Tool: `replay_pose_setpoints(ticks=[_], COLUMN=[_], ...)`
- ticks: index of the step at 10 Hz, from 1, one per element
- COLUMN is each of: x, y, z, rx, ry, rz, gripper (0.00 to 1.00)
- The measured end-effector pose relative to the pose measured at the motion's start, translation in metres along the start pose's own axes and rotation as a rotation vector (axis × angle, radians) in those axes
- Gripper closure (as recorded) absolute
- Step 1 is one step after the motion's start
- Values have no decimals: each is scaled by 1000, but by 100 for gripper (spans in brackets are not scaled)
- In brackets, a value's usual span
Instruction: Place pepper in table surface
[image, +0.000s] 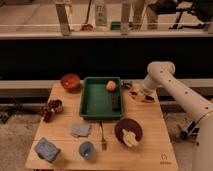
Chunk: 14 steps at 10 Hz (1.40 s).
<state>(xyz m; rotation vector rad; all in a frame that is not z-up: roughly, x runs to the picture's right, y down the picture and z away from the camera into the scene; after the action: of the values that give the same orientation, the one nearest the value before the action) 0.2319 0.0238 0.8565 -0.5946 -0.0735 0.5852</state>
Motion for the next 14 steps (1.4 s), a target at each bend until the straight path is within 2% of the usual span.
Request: replay_pose_setpoints(ticks=[1, 2, 4, 6, 11, 12, 14], x=[2, 3, 8, 6, 2, 4, 13], y=[-7, -9, -13, -10, -5, -5, 2], z=[-17, -24, -50, -57, -45, -38, -1], rx=[10, 15, 34, 40, 21, 13, -18], ry=[-16, -23, -42, -49, -46, -41, -9], rz=[14, 19, 34, 30, 24, 31, 45], gripper=[100, 100, 100, 100, 100, 100, 100])
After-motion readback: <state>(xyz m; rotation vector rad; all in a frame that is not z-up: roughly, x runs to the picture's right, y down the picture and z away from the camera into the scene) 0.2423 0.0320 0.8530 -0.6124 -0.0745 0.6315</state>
